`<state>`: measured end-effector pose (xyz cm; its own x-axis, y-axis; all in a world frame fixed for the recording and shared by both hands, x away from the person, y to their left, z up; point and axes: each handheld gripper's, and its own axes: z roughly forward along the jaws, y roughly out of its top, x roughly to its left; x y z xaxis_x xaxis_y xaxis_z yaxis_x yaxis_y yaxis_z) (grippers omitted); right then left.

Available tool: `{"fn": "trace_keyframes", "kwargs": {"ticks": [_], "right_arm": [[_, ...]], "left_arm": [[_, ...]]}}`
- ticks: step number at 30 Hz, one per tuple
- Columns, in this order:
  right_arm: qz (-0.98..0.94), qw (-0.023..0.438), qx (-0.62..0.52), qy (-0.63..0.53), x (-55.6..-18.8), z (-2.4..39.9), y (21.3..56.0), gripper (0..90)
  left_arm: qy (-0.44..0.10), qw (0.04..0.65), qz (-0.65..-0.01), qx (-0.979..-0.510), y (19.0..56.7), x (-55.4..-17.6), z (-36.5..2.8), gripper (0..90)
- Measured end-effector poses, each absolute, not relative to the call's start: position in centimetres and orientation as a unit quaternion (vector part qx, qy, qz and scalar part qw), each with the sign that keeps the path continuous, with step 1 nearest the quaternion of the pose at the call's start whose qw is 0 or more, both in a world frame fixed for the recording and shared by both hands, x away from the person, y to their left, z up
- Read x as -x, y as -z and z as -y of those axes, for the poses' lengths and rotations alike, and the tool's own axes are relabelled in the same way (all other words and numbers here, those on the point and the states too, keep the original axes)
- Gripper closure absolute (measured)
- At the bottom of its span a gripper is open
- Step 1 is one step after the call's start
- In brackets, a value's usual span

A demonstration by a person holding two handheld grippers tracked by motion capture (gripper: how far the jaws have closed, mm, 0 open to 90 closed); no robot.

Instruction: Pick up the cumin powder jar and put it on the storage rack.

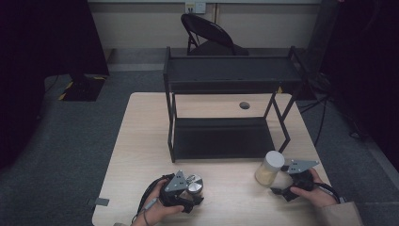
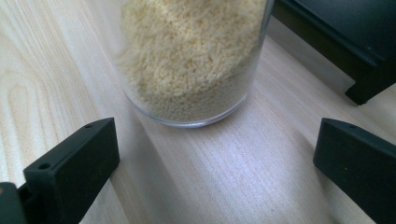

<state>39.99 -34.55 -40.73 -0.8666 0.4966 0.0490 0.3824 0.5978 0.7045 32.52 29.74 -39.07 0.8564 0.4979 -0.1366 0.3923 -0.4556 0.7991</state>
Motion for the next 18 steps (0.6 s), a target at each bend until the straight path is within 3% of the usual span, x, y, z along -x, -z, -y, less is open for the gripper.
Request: {"fn": "trace_keyframes", "kwargs": {"ticks": [18], "right_arm": [[-0.891,0.076,-0.247,-0.375,-40.0,34.6,40.7,0.0]], "left_arm": [[-0.057,0.465,-0.290,-0.835,37.7,-33.3,-29.4,30.9]]}}
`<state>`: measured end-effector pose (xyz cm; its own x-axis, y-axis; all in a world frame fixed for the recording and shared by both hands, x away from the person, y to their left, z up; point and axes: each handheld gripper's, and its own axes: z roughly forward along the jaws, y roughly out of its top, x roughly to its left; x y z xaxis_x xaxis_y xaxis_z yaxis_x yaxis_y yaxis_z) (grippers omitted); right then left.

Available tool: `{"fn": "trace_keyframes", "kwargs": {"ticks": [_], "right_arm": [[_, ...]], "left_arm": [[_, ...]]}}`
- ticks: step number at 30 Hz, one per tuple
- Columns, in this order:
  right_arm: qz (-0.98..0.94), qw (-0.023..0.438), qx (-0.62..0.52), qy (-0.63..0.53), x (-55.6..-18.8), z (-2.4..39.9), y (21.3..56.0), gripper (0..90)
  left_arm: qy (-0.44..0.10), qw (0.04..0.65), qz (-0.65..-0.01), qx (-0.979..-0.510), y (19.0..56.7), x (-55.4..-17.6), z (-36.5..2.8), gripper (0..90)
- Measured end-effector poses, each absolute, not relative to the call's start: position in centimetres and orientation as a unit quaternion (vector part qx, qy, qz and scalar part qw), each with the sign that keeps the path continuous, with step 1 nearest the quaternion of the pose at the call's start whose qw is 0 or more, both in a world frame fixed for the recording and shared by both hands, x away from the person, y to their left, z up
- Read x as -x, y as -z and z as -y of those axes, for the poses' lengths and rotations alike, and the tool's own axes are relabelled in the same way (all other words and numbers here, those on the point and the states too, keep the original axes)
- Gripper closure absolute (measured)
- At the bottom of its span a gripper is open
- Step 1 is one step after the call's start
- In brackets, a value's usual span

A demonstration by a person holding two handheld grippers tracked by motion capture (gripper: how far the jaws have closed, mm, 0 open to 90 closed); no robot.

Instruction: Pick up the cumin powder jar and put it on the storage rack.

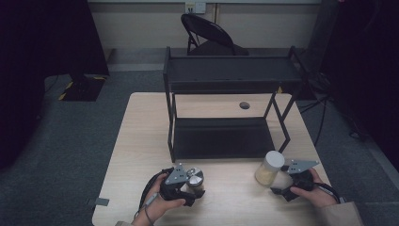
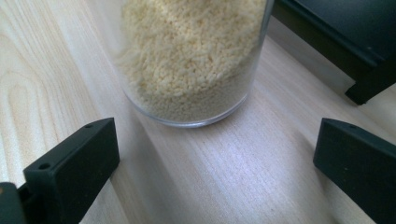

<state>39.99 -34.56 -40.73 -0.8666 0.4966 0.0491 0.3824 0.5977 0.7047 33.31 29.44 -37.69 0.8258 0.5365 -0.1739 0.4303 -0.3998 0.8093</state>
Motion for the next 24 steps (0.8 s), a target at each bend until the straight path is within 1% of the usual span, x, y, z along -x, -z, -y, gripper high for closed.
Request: {"fn": "trace_keyframes", "kwargs": {"ticks": [5,17,24], "right_arm": [[-0.891,0.076,-0.247,-0.374,-40.0,34.6,40.7,0.0],[-0.891,0.076,-0.247,-0.375,-40.0,34.6,40.7,0.0],[-0.891,0.076,-0.247,-0.375,-40.0,34.6,40.7,0.0]], "left_arm": [[-0.062,0.471,-0.291,-0.830,37.1,-33.7,-29.2,30.9],[-0.073,0.466,-0.297,-0.830,35.4,-35.2,-28.2,30.9],[-0.068,0.464,-0.307,-0.828,34.2,-36.1,-27.8,30.9]]}}
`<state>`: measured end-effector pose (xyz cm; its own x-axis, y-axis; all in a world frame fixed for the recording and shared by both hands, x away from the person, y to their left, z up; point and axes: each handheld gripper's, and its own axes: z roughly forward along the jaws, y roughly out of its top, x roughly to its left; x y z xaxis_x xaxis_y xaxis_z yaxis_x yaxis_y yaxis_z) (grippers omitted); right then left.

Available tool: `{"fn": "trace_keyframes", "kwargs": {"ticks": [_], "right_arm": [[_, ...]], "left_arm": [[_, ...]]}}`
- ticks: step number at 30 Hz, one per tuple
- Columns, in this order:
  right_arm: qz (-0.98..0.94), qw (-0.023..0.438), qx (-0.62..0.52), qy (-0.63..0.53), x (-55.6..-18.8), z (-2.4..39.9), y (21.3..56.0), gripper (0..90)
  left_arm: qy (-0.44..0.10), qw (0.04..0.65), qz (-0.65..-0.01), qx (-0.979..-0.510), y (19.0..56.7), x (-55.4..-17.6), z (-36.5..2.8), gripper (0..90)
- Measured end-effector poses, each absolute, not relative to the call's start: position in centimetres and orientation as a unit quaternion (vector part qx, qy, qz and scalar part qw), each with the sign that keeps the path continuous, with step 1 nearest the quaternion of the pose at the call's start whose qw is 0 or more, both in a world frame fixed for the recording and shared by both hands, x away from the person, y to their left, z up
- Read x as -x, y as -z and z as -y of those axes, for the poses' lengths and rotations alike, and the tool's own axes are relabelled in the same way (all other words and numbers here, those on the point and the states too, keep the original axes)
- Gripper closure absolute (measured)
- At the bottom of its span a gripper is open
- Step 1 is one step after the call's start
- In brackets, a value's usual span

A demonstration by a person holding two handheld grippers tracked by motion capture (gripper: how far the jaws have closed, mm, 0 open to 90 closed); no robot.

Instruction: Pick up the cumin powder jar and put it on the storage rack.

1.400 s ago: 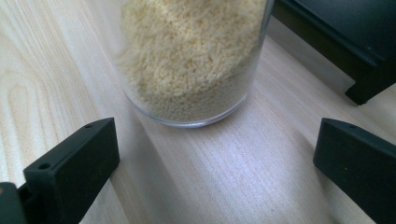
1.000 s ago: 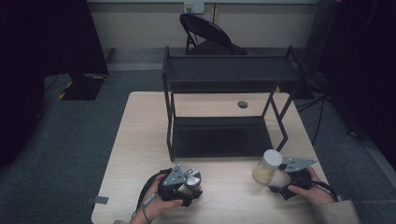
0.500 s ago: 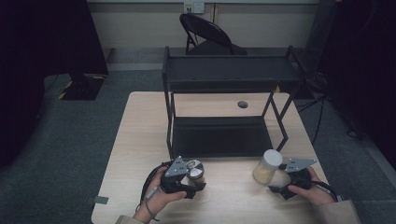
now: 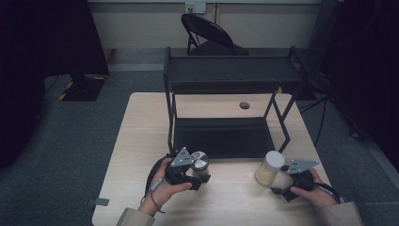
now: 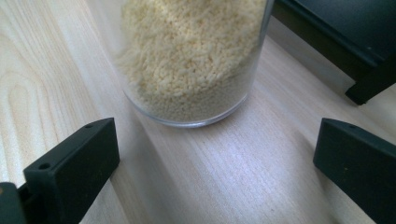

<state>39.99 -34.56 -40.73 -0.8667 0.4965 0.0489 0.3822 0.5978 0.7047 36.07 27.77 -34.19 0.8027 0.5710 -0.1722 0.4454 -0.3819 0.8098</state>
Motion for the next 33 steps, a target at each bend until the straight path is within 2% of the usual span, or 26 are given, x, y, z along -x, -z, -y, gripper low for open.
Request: {"fn": "trace_keyframes", "kwargs": {"ticks": [33], "right_arm": [[-0.890,0.076,-0.247,-0.375,-40.0,34.6,40.7,0.0]], "left_arm": [[-0.104,0.474,-0.312,-0.817,25.4,-39.4,-27.0,30.9]]}}
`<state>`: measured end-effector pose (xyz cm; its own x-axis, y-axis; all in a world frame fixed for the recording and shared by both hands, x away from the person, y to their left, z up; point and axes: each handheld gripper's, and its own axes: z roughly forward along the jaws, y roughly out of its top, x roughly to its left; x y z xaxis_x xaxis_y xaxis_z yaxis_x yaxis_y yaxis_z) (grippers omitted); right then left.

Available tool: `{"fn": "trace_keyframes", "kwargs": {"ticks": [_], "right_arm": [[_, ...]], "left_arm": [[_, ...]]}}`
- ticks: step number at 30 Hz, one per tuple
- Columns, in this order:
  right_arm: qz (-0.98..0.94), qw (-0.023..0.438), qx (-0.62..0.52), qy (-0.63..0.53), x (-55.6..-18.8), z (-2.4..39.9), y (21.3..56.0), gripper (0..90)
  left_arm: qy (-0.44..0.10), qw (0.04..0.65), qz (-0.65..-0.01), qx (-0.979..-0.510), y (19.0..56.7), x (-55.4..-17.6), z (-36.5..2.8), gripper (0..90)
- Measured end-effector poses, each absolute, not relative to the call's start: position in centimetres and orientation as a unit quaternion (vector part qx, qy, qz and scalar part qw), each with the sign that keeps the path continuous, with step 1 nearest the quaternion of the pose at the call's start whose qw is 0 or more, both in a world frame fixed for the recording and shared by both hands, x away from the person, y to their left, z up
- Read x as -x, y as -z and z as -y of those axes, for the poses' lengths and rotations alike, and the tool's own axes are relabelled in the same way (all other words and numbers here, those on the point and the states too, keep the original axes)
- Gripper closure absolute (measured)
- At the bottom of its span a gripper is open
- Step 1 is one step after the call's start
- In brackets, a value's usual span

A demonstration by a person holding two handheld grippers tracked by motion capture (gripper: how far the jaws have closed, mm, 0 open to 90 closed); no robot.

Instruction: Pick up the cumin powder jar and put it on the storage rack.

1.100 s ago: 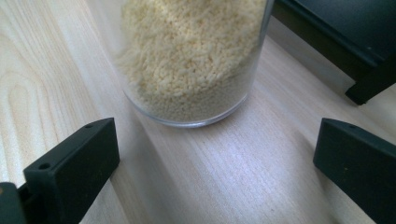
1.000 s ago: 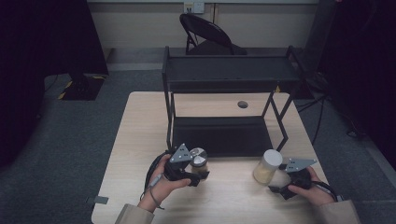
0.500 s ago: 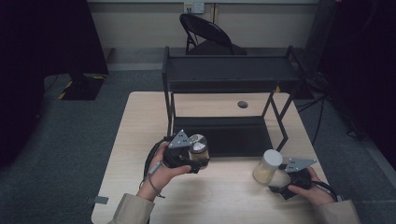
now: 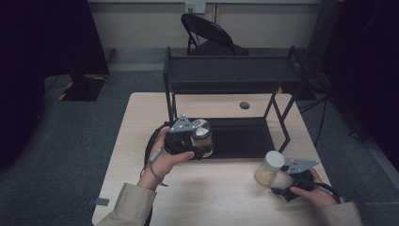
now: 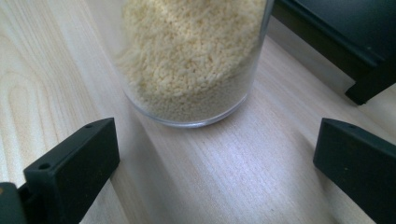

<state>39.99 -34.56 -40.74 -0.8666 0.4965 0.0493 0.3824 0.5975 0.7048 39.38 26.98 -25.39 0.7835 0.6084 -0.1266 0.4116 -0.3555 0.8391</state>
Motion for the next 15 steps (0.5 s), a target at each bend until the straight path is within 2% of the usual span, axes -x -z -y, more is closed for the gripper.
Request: {"fn": "trace_keyframes", "kwargs": {"ticks": [15], "right_arm": [[-0.890,0.076,-0.247,-0.375,-40.0,34.6,40.7,0.0]], "left_arm": [[-0.120,0.449,-0.320,-0.825,20.3,-41.4,-25.9,30.9]]}}
